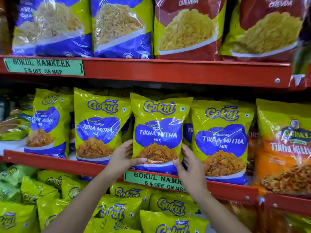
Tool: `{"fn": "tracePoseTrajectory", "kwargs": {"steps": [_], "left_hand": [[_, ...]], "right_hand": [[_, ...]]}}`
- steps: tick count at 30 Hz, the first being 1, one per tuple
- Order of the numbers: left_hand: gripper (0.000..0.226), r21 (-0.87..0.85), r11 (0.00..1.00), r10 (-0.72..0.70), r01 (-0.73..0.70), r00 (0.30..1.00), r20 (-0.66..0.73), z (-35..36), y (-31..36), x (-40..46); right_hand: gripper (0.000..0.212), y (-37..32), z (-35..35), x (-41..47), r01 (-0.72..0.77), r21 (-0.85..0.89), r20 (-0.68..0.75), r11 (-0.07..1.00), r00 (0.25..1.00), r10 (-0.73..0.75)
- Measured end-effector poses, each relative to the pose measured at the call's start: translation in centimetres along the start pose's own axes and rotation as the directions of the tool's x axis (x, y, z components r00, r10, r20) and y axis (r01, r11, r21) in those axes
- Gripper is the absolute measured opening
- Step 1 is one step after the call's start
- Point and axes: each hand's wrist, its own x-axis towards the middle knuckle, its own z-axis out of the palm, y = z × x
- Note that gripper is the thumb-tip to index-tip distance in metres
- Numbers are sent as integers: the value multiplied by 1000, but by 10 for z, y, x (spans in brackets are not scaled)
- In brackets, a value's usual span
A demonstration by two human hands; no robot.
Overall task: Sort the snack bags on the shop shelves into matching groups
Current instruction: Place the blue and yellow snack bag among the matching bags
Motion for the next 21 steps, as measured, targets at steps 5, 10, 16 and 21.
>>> {"fn": "tracePoseTrajectory", "kwargs": {"steps": [5, 10, 16, 21], "left_hand": [[86, -122, 992, 20, -25, 999, -45, 1, 22, 5], [49, -125, 953, 211, -275, 902, -377, -15, 75, 29], [10, -307, 949, -16, -65, 967, -253, -46, 98, 84], [7, -380, 923, -102, 51, 988, -114, -55, 100, 102]], "right_hand": [[78, -35, -15, 14, -27, 186, -15, 982, 999, 30], [57, -82, -40, 55, 44, 395, -156, 918, 988, 20], [22, -93, -76, 124, -188, 659, -42, 729, 958, 285], [19, -86, -86, 147, -313, 545, 120, 778, 947, 297]]}}
